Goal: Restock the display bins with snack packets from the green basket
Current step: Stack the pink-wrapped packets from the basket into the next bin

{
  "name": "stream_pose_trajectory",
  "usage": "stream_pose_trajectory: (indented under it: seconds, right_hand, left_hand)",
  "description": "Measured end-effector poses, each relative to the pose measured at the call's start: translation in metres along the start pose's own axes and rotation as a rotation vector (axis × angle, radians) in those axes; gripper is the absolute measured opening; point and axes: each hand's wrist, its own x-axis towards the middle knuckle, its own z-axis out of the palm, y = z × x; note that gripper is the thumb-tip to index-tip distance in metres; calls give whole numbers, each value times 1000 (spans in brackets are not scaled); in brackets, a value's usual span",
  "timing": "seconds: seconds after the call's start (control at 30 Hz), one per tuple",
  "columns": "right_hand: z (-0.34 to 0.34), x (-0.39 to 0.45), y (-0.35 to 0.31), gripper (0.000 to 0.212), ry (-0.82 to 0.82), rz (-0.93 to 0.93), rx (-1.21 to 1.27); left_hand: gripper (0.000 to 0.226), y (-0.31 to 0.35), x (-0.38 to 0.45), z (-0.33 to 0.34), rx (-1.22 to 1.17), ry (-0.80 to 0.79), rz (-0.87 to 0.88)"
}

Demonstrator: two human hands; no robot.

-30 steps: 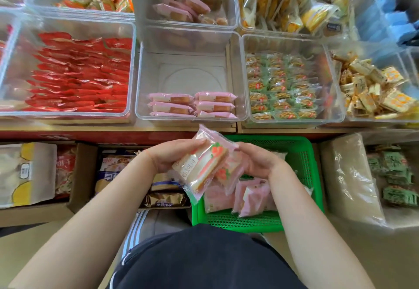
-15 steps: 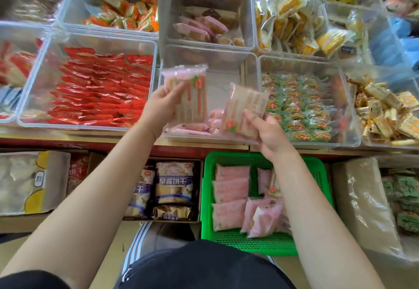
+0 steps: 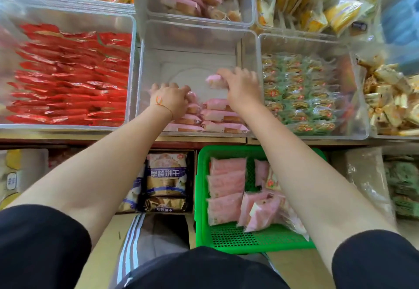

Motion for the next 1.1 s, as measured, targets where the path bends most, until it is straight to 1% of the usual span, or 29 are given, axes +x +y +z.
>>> stream_pose_trajectory:
  seconds: [0.07,0.1,0.23,0.33,0.4,0.47,0.5,0.53,0.57,0.63,0.67,0.7,0.77,0.83,0.87,0.93,0.97,1.0,1.07,1.1]
  right_hand:
    - [9,1,-4,31,-109,-3,-118]
    - [14,1,-7,30,-165,3,-135]
    - [23,9,-13,39,-321,64,-41]
    - [24,16,-14,45,-430,56,-41]
    - [24,17,-15,49,-472,67,-14]
    - [23,13,-17,54,-445,68,35]
    - [22,9,-19,54,-402,71,89]
    - [19,1,-21,52,-330,77,167]
    - [15,-8,-22,49,-237,92,267]
    - [1,-32,-27,35,-80,130,511]
    - [-7,-47,-29,30,-51,150,658]
    - [-16,-62,-32,30,-47,170,789]
    - [-29,-93,-33,33,-81,197,919]
    - [-30,-119,-27,32,-133,220,947]
    - [-26,-130,-23,32,-175,250,963]
    - [-3,-147,-12,29,-311,339,942]
    - [13,-154,-5,27,-392,374,867]
    - [34,-161,5,24,-476,382,738]
    - [70,-178,28,20,-633,335,425]
    - [84,-188,37,28,-727,311,300]
  left_hand:
    - [40,1,2,3,0,-11,-1]
    - [42,1,2,4,-1,-15,-1]
    - [46,0,3,6,-18,0,4]
    - [49,1,1,8,-47,-19,23]
    - [54,0,-1,7,-104,-47,33]
    - [59,0,-5,2,-196,-54,26]
    - [59,1,-11,-2,-249,-25,23]
    - [55,4,-19,-8,-312,38,26]
    - [47,9,-31,-16,-389,135,38]
    - [28,23,-64,-30,-574,332,42]
    - [23,31,-83,-35,-651,364,32]
    - [24,39,-100,-36,-687,367,37]
    - [35,55,-125,-31,-692,304,92]
    - [40,70,-139,-15,-645,198,120]
    - [41,76,-142,-3,-608,151,107]
    - [40,87,-146,27,-566,50,42]
    - [35,91,-147,42,-564,-20,10]
    - [28,94,-146,55,-561,-96,-13]
    - [23,101,-147,78,-542,-222,-21]
    - [24,105,-148,87,-532,-266,-13]
